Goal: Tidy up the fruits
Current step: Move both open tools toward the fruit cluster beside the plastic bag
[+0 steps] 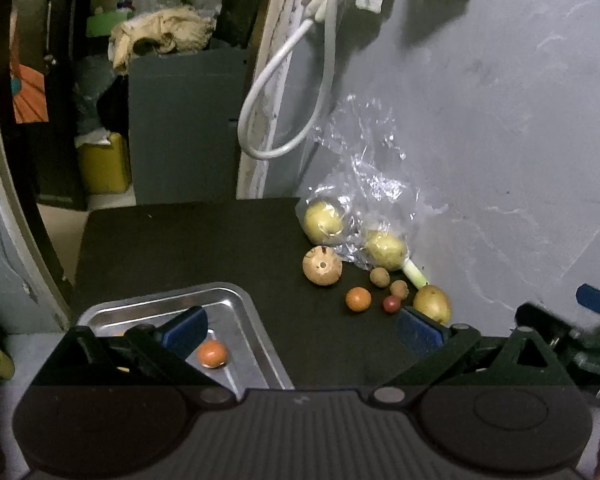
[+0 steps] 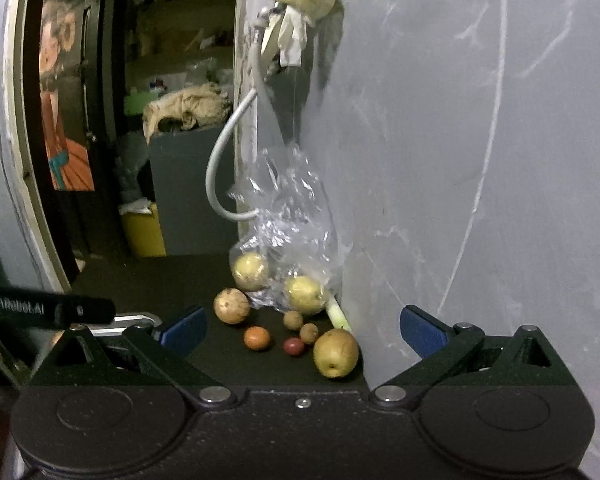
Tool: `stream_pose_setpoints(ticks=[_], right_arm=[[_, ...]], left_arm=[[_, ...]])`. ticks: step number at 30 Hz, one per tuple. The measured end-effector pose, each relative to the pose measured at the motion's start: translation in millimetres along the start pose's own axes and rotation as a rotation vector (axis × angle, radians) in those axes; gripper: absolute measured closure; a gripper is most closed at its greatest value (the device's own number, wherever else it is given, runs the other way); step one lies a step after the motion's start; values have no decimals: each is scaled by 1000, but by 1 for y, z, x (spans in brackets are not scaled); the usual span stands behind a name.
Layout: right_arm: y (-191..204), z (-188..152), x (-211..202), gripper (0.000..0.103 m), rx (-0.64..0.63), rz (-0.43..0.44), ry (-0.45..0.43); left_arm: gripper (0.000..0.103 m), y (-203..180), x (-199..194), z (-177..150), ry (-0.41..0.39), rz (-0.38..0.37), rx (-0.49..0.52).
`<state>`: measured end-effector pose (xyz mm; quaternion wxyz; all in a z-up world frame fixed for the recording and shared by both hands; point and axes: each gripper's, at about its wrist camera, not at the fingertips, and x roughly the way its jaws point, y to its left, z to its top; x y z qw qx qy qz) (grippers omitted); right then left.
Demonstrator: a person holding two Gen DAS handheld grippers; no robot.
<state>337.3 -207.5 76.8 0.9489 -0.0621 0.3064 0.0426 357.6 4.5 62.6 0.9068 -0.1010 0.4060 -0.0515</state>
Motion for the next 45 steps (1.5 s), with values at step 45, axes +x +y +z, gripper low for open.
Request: stream_pose_setpoints(ticks=[45], right_arm=[[-15, -89, 165, 21, 388, -155, 57]], left_arm=[[27, -47, 202, 10, 246, -84, -32]])
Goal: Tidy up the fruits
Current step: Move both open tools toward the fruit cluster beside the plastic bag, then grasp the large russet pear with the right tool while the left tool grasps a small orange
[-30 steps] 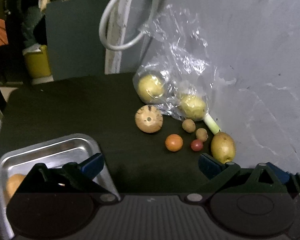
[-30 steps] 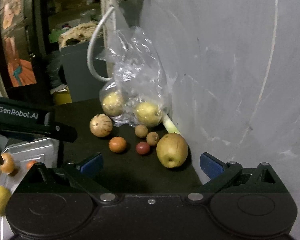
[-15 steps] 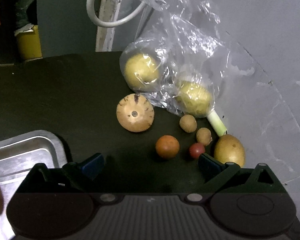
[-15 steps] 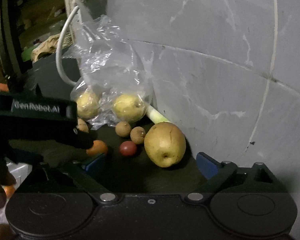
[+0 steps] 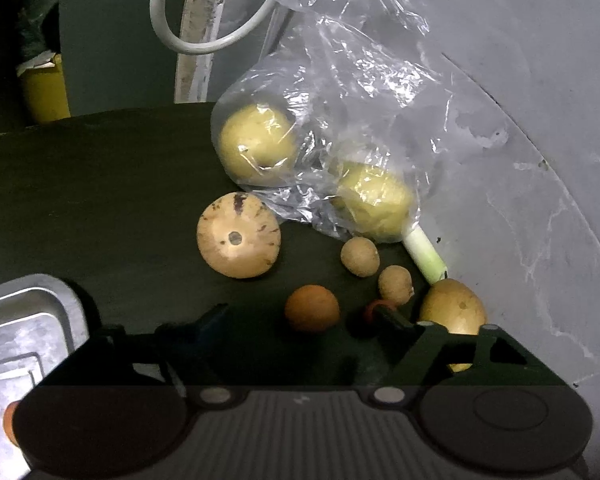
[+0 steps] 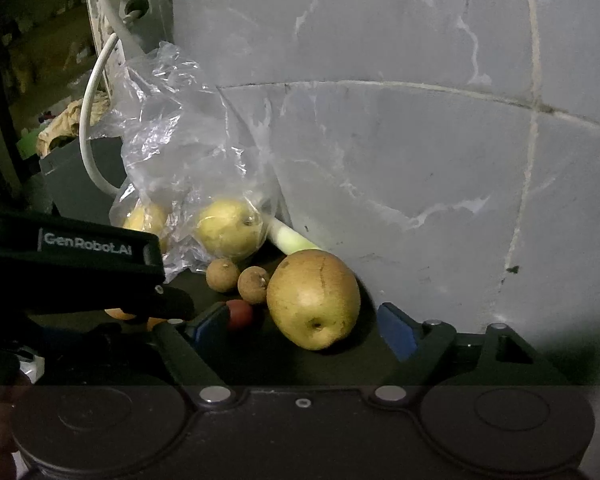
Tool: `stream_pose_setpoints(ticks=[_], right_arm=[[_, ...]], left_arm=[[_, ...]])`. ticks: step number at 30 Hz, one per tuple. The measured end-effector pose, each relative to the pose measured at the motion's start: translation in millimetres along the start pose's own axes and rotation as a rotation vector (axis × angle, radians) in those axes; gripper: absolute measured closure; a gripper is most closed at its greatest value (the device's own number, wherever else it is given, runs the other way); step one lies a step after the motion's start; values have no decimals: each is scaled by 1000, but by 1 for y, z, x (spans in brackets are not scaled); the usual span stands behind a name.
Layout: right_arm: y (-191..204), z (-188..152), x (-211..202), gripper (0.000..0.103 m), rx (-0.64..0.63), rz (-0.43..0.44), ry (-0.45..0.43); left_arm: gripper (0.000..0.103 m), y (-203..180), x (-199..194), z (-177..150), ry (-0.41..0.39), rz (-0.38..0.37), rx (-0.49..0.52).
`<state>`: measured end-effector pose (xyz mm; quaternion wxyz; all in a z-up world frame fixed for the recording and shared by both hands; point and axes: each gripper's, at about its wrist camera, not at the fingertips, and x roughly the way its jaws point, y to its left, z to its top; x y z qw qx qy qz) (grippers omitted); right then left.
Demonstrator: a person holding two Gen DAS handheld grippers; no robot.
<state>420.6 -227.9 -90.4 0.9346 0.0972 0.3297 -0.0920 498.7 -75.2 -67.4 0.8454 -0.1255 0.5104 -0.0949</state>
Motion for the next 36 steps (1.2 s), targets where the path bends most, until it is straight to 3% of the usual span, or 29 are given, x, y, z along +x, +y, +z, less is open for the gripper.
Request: stream_pose_setpoints(ticks=[18, 36], right_arm=[[8, 3, 18, 25, 38, -23, -16], [9, 1, 31, 28, 43, 42, -1]], left_arm=[[65, -6, 17, 6, 11, -7, -2], [69, 12, 1, 0, -28, -3, -63]])
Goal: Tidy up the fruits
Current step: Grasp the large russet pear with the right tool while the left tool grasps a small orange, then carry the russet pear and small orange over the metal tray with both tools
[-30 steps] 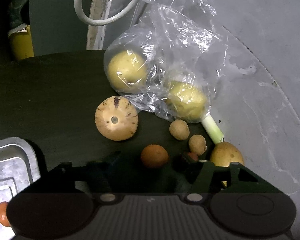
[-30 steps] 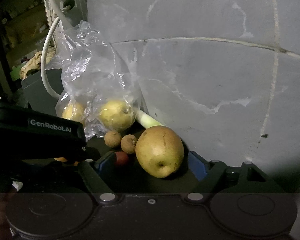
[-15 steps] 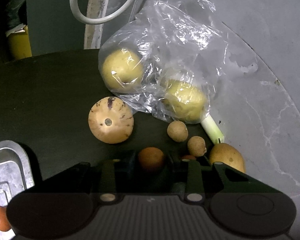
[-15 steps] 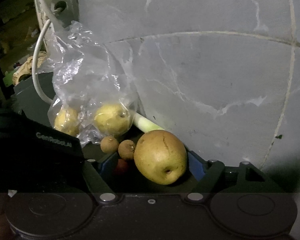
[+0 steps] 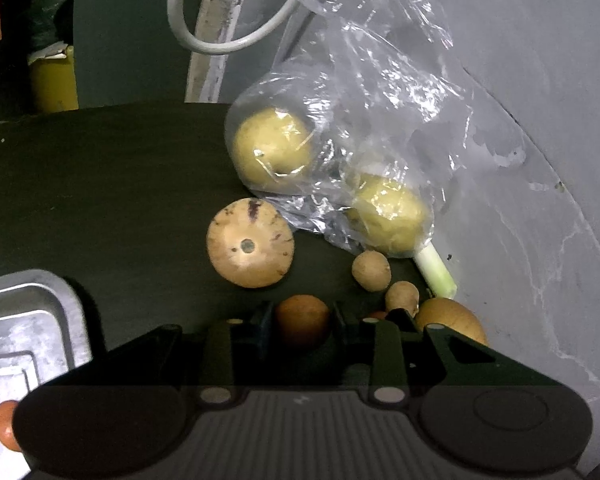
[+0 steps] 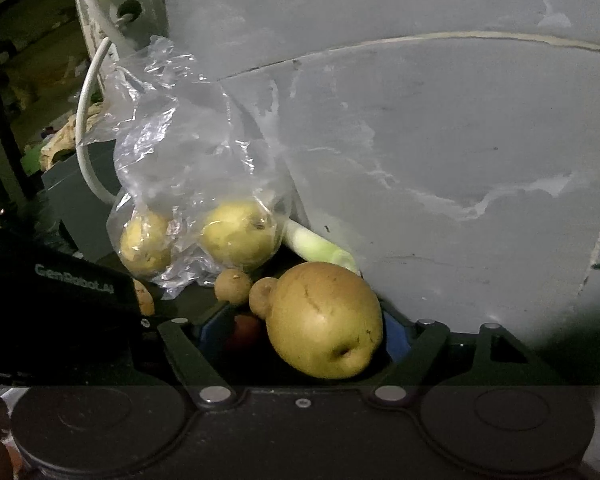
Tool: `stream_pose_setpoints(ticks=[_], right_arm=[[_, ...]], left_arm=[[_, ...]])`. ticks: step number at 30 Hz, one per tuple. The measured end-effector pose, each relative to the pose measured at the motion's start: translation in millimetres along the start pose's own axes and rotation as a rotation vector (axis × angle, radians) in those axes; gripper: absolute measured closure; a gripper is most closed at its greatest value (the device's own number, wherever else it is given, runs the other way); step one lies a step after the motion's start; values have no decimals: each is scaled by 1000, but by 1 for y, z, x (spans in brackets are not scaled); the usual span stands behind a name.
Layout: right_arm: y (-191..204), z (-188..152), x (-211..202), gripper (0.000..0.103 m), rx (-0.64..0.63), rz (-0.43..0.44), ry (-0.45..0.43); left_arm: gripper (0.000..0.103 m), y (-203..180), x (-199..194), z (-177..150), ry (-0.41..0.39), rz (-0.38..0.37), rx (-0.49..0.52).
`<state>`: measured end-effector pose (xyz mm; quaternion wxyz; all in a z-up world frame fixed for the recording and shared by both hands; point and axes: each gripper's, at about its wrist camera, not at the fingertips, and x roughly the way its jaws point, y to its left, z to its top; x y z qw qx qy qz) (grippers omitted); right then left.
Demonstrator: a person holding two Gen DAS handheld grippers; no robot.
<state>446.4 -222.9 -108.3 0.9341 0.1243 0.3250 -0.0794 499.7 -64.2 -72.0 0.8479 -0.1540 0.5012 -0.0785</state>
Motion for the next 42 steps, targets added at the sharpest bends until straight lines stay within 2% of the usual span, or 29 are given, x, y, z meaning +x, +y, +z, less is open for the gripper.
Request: stream_pose_setpoints(ticks=[8, 22, 42], right_arm=[[-5, 2, -5, 46, -1, 25, 3], [-16, -9, -43, 47, 12, 55, 58], [-26, -31, -143, 47, -12, 71, 57]], left_arm=[[69, 10, -6, -5, 7, 29, -17], [70, 6, -28, -32, 26, 15, -20], [70, 5, -99, -92, 41, -70, -29]])
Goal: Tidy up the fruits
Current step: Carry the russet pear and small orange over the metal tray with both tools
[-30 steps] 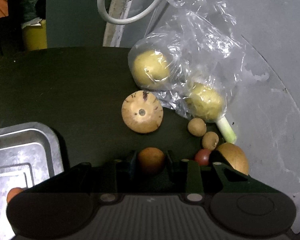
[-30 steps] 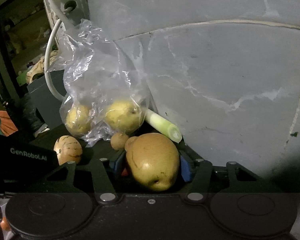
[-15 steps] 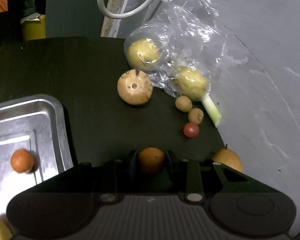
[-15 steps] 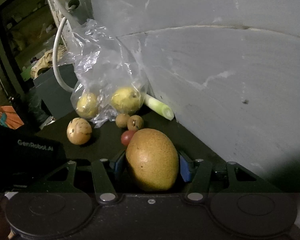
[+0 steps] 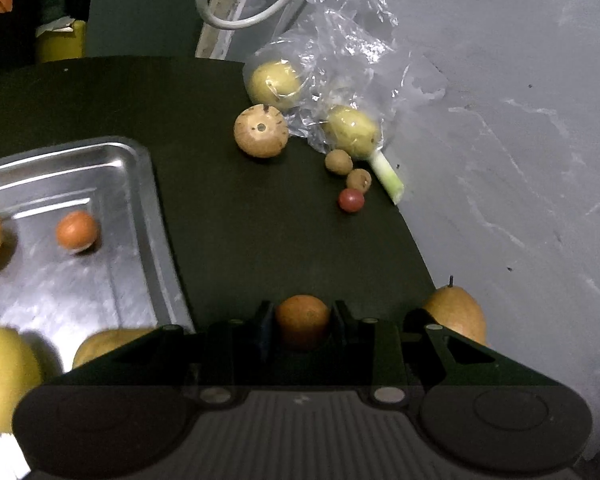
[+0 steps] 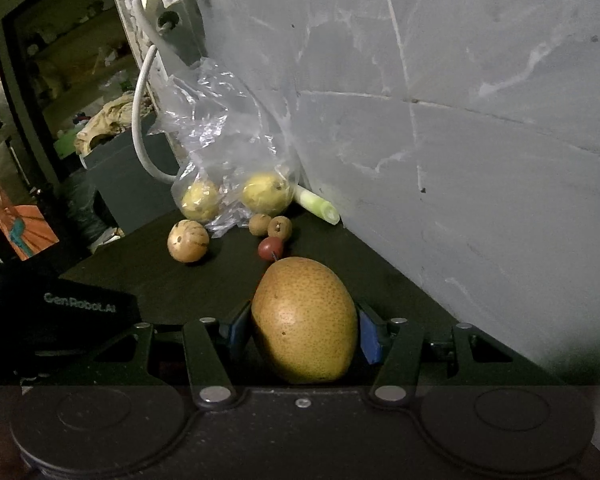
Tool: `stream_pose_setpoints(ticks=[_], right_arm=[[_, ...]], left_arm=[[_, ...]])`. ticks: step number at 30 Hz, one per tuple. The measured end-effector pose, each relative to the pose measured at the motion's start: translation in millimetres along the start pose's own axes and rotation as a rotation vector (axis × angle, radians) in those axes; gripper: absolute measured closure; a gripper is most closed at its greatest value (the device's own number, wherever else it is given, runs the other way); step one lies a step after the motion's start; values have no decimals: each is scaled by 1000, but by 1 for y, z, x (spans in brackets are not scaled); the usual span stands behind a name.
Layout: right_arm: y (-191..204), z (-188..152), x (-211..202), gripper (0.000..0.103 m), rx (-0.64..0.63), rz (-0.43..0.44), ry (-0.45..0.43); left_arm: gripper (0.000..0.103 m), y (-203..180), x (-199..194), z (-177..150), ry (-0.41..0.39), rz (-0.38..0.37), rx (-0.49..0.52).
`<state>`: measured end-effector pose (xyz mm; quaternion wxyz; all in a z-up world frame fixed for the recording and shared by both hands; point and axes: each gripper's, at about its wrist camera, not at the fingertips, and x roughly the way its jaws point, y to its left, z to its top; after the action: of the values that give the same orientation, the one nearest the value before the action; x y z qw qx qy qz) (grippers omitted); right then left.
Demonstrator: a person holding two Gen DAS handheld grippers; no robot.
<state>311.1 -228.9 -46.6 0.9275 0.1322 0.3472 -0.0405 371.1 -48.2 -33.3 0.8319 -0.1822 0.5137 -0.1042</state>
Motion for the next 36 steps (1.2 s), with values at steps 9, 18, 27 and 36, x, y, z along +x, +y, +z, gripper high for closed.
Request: stream_pose_setpoints(ticks=[9, 18, 27, 36], right_arm=[[27, -19, -34, 47, -35, 55, 29], [72, -35, -55, 47, -120, 152, 63], [107, -52, -64, 47, -193, 228, 120], [126, -67, -69, 47, -242, 275, 172]], left_arm=[[70, 23, -52, -26, -33, -14, -67], [70, 68, -101, -48, -75, 11, -134], [70, 111, -133, -72, -98, 46, -218], [69, 135, -142, -94, -87, 64, -272]])
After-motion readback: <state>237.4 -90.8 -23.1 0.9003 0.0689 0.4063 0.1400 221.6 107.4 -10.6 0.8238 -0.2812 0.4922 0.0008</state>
